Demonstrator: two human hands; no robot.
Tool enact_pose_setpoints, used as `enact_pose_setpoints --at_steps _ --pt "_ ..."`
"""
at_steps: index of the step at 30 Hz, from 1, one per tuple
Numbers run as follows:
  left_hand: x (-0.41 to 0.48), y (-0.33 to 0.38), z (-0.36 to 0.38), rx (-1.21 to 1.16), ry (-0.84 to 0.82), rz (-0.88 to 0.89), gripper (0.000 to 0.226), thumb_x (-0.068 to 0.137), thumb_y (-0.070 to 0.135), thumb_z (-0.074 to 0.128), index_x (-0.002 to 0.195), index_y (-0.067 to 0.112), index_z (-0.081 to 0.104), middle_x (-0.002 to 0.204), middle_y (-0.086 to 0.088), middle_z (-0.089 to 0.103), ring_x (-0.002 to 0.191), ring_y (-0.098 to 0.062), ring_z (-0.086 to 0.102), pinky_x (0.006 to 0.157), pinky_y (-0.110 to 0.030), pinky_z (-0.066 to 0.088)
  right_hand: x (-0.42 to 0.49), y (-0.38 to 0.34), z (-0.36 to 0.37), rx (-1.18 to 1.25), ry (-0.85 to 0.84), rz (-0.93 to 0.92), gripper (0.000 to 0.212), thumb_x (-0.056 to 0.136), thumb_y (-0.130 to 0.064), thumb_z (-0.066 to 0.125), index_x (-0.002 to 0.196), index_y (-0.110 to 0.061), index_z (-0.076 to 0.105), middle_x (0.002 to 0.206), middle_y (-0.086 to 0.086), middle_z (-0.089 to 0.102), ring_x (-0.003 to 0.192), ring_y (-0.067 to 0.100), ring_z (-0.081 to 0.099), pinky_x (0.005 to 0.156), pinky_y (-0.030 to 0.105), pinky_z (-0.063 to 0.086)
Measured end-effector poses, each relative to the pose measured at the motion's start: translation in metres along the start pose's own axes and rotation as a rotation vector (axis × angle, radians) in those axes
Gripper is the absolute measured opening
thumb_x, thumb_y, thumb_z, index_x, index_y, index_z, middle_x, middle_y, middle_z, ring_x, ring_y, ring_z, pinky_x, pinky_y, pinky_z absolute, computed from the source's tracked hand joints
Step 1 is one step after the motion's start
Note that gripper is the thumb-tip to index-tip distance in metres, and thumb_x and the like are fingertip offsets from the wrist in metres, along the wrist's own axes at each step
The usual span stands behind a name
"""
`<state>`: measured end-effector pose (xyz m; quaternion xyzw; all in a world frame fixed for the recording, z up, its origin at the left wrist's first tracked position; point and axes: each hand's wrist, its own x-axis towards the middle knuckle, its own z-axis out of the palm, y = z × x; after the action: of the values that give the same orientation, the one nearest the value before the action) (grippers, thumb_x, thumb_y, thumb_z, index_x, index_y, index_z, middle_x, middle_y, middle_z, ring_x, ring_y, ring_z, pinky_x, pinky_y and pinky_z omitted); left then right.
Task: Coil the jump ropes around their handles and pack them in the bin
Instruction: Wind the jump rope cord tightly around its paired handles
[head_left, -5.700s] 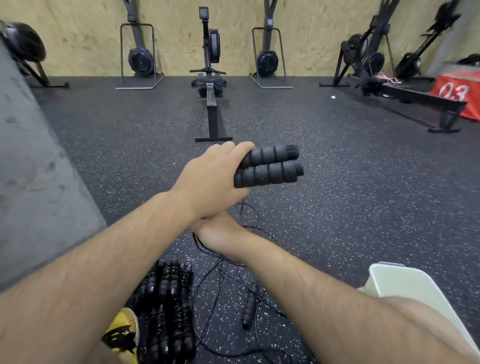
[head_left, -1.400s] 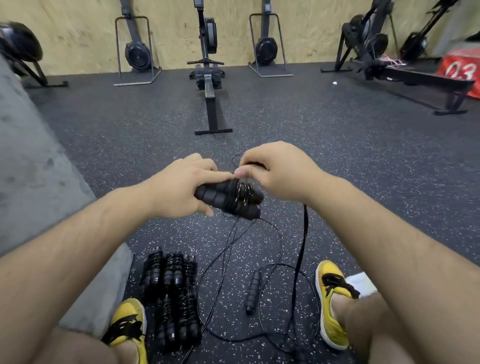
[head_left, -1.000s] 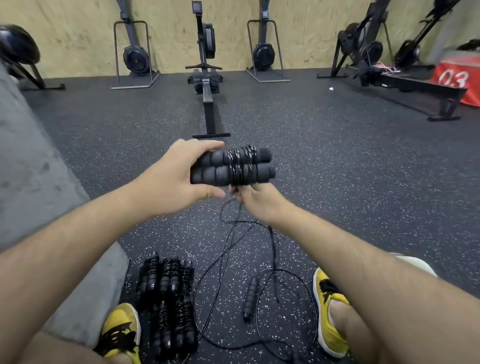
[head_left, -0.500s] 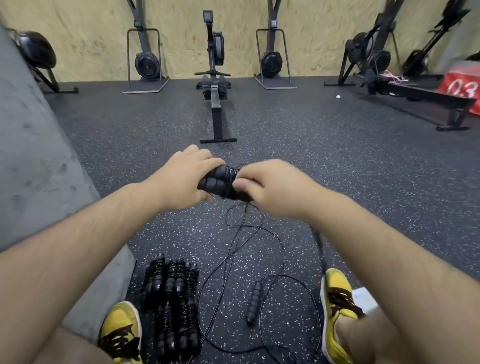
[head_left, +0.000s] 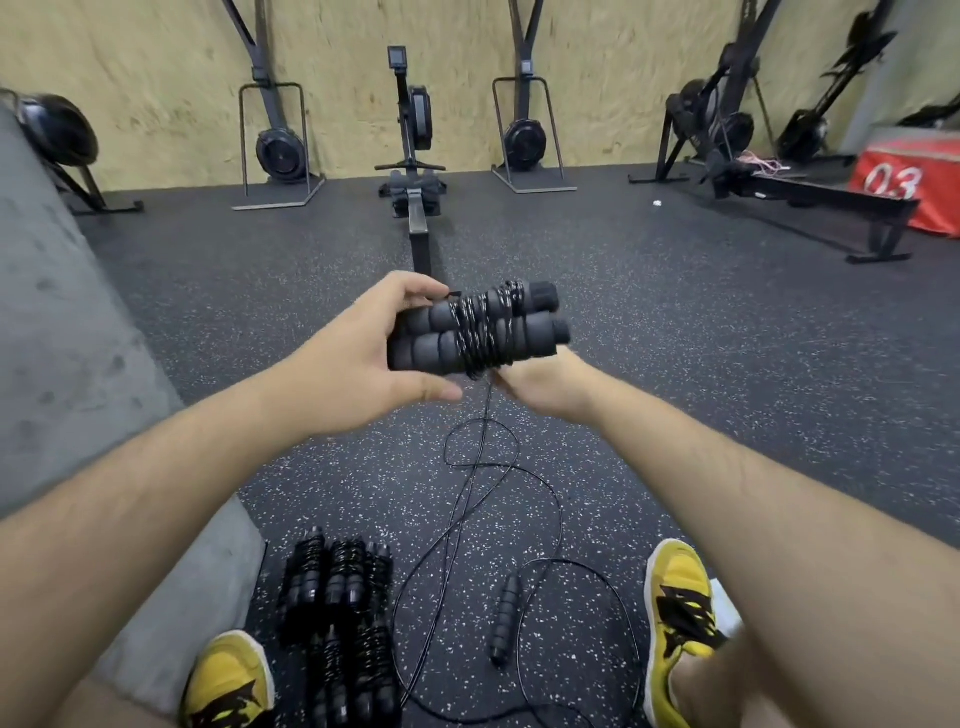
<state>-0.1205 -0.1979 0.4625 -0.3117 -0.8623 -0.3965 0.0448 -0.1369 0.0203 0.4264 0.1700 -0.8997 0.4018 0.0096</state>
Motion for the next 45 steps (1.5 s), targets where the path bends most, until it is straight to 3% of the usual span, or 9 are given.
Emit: enact_pose_setpoints --at_steps 2,5,12,20,25,29,32,34,45 --pt "0.003 -0.01 -0.001 0.179 0.144 -0.017 0.076 0.069 0.027 0.092 0.127 0.027 0.045 0.122 -0.001 0.05 0.114 -0.008 0.047 0.099 -0.02 0.04 -0.004 -0.012 0.019 -0.004 -0.06 0.05 0.032 0.106 -0.026 0.04 0.082 -0.022 0.06 0.075 -0.001 0.058 0.061 0.012 0.049 0.054 0.024 0.044" --pt "0.006 -0.034 -0.009 0.414 0.262 -0.112 0.078 0.064 0.036 0.094 0.127 0.029 0.047 0.117 -0.006 0.047 0.109 -0.018 0.043 0.1 -0.038 0.042 -0.013 -0.034 0.044 -0.168 -0.167 0.047 0.032 0.107 -0.039 0.035 0.106 -0.014 0.055 0.097 0.002 0.059 0.085 0.021 0.057 0.07 0.034 0.042" --pt "0.007 -0.054 -0.007 0.741 0.071 -0.131 0.072 0.075 0.033 0.087 0.133 0.015 0.048 0.125 -0.003 0.052 0.119 -0.028 0.039 0.098 -0.047 0.036 -0.058 -0.085 0.04 -0.389 -0.333 -0.054 0.03 0.107 -0.034 0.036 0.086 -0.015 0.046 0.082 0.001 0.051 0.071 0.02 0.049 0.054 0.03 0.031" --pt "0.0 -0.054 0.011 0.651 -0.138 -0.031 0.065 0.073 0.029 0.086 0.125 0.022 0.046 0.103 0.015 0.036 0.109 -0.014 0.034 0.092 -0.035 0.033 -0.017 -0.049 0.0 -0.535 0.156 -0.178 0.023 0.104 -0.036 0.044 0.107 -0.027 0.064 0.102 -0.003 0.067 0.098 0.023 0.059 0.08 0.038 0.049" --pt "-0.009 -0.036 0.029 0.351 -0.198 0.048 0.074 0.079 0.027 0.084 0.131 0.027 0.032 0.114 0.007 0.039 0.1 -0.002 0.043 0.086 -0.019 0.037 0.018 0.0 -0.015 -0.379 0.221 -0.159 0.023 0.091 -0.052 0.06 0.092 -0.031 0.071 0.083 -0.012 0.066 0.083 0.012 0.061 0.072 0.034 0.049" --pt "-0.009 -0.027 0.035 0.136 -0.133 0.067 0.068 0.086 0.024 0.076 0.127 0.034 0.022 0.127 0.002 0.041 0.105 -0.003 0.049 0.087 -0.021 0.041 0.014 0.025 -0.011 0.022 0.029 -0.008 0.017 0.098 -0.011 0.056 0.085 -0.006 0.065 0.073 -0.002 0.067 0.068 0.005 0.061 0.064 0.022 0.049" --pt "-0.002 -0.032 0.037 0.208 -0.03 0.03 0.068 0.086 0.032 0.075 0.129 0.035 0.023 0.128 -0.003 0.038 0.114 -0.016 0.046 0.1 -0.034 0.041 0.004 0.015 0.02 -0.173 -0.208 0.176 0.026 0.104 -0.004 0.037 0.114 -0.005 0.062 0.116 0.014 0.064 0.109 0.024 0.059 0.092 0.031 0.043" --pt "0.003 -0.043 0.034 0.318 0.056 -0.009 0.071 0.085 0.027 0.077 0.132 0.027 0.025 0.123 -0.004 0.034 0.117 -0.021 0.041 0.106 -0.04 0.037 -0.003 0.005 0.047 -0.41 -0.232 0.069 0.032 0.107 -0.014 0.033 0.135 -0.006 0.049 0.135 0.017 0.056 0.123 0.03 0.052 0.093 0.031 0.038" --pt "0.007 -0.066 0.033 0.719 -0.107 -0.065 0.062 0.08 0.007 0.066 0.136 0.003 0.041 0.128 -0.013 0.04 0.115 -0.031 0.039 0.098 -0.046 0.035 -0.043 -0.038 0.049 -0.679 -0.178 -0.264 0.026 0.106 -0.034 0.035 0.091 -0.017 0.048 0.085 0.004 0.062 0.073 0.027 0.056 0.061 0.035 0.04"
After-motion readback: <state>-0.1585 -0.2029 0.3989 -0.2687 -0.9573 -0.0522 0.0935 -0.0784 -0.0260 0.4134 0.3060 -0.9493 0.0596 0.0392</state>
